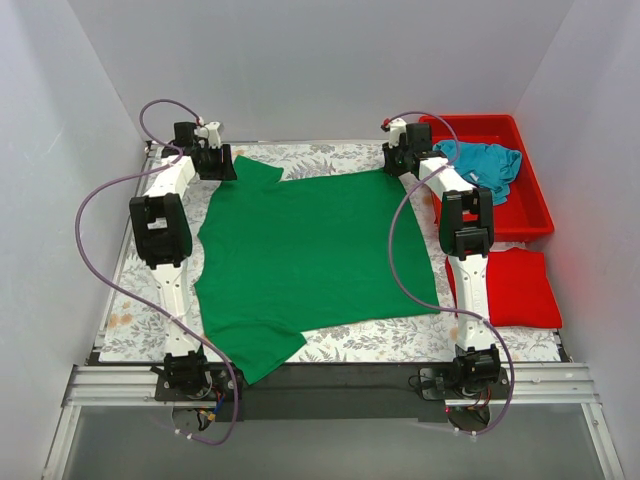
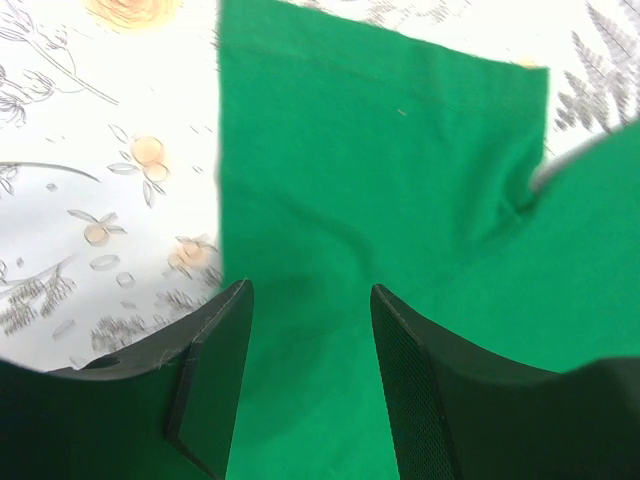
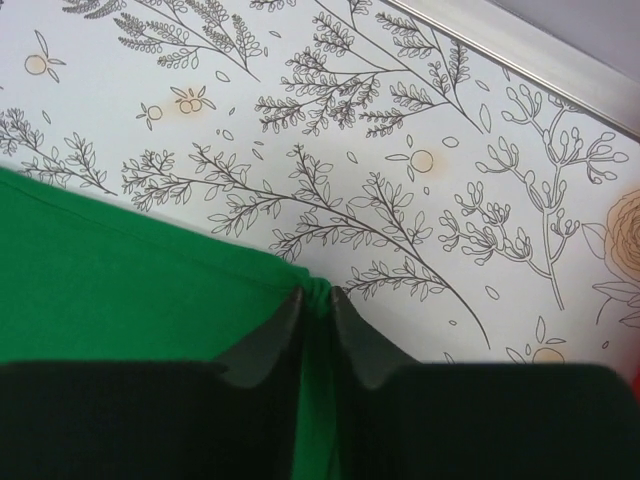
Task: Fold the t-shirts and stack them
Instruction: Fold the tshirt
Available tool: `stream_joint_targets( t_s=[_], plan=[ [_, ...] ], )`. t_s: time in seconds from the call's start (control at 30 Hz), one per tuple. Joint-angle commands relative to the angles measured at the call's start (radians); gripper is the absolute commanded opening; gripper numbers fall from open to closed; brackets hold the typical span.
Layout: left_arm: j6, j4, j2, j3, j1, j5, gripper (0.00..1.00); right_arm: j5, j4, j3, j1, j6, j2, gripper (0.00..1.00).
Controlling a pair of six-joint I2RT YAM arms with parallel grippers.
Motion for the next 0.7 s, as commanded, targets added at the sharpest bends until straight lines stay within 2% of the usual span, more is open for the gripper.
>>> stream_joint_targets(
  t_s=[0.0,0.03,0.1,0.2,0.43,0.67],
  plan=[
    [-0.05,0.064,0.038,0.076,0.011,-0.034,0.5,-0.027,0.03,0.016,-0.003,-0.022,0.011,0.18],
    [-0.055,0.078,0.071,0.117,0.011,-0.042,0.5,-0.03,0.029,0.015,-0.002,-0.024,0.012,0.1],
    [-0.067,0.088,0.108,0.167,0.011,-0.059,0.5,-0.035,0.03,0.015,-0.002,-0.025,0.011,0.01],
    [-0.05,0.096,0.162,0.233,0.01,-0.074,0.49,-0.039,0.03,0.013,-0.003,-0.028,0.009,0.01],
    [-0.009,0.113,0.198,0.219,-0.001,-0.132,0.49,-0.05,0.03,0.01,-0.003,-0.034,0.008,0.01],
    [-0.021,0.093,0.152,0.127,-0.015,-0.04,0.46,-0.052,0.036,0.01,-0.002,-0.042,0.008,0.01]
  ],
)
